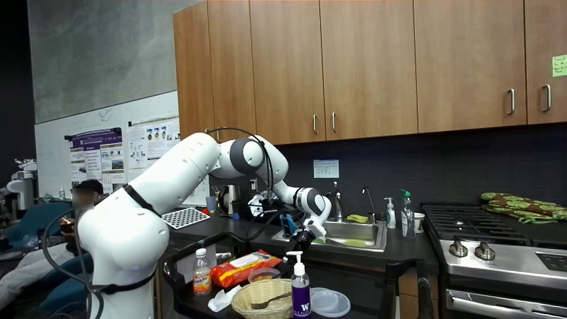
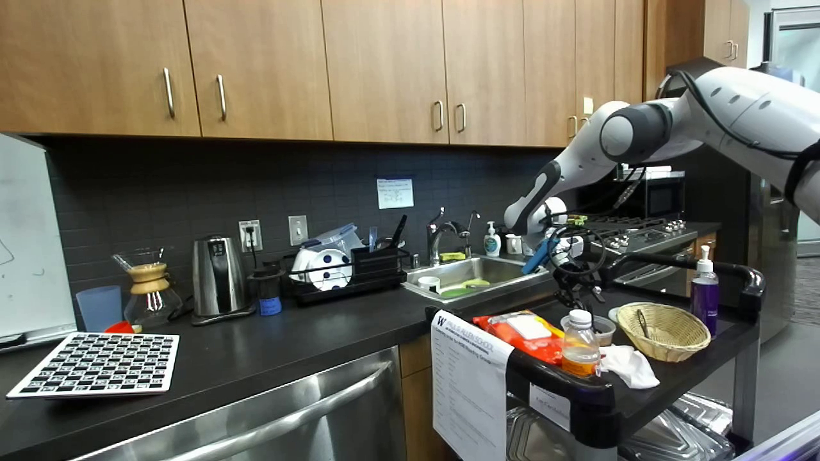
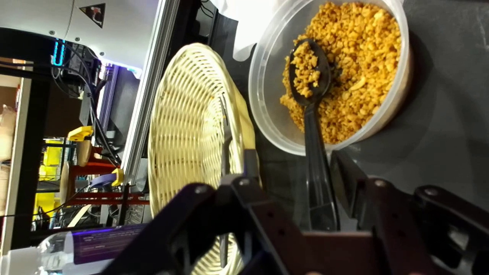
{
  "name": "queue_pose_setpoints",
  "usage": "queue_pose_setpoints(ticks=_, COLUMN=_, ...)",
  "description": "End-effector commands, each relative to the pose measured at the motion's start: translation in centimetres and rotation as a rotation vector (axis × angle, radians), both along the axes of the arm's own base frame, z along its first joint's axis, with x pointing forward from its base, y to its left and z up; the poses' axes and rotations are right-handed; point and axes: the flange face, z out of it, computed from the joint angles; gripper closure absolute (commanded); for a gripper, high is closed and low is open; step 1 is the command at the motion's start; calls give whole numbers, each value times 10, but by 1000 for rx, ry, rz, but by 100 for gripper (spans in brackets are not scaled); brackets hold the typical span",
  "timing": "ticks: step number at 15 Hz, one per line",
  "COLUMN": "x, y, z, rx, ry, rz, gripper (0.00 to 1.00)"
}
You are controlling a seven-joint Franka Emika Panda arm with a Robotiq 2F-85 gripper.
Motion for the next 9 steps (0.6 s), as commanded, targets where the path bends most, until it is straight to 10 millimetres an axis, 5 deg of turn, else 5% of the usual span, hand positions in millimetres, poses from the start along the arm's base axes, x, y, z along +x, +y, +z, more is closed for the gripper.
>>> queue_pose_setpoints(ticks=1, x=0, y=0, z=1, rx=7, ry=16, rz=-21, gripper=71)
queue_pose_setpoints(ticks=4, x=0, y=-1, z=0, rx=7, ry=18, rz=-22, gripper=84)
queue_pose_setpoints(ticks=6, x=0, y=-1, z=0, rx=8, ry=18, rz=-21, gripper=75)
queue_pose_setpoints(ticks=8, x=1, y=0, z=0, rx=8, ry=17, rz=-20, gripper=79)
queue_pose_setpoints(ticks=9, x=1, y=0, z=1, rx=7, ry=14, rz=-19, gripper=88)
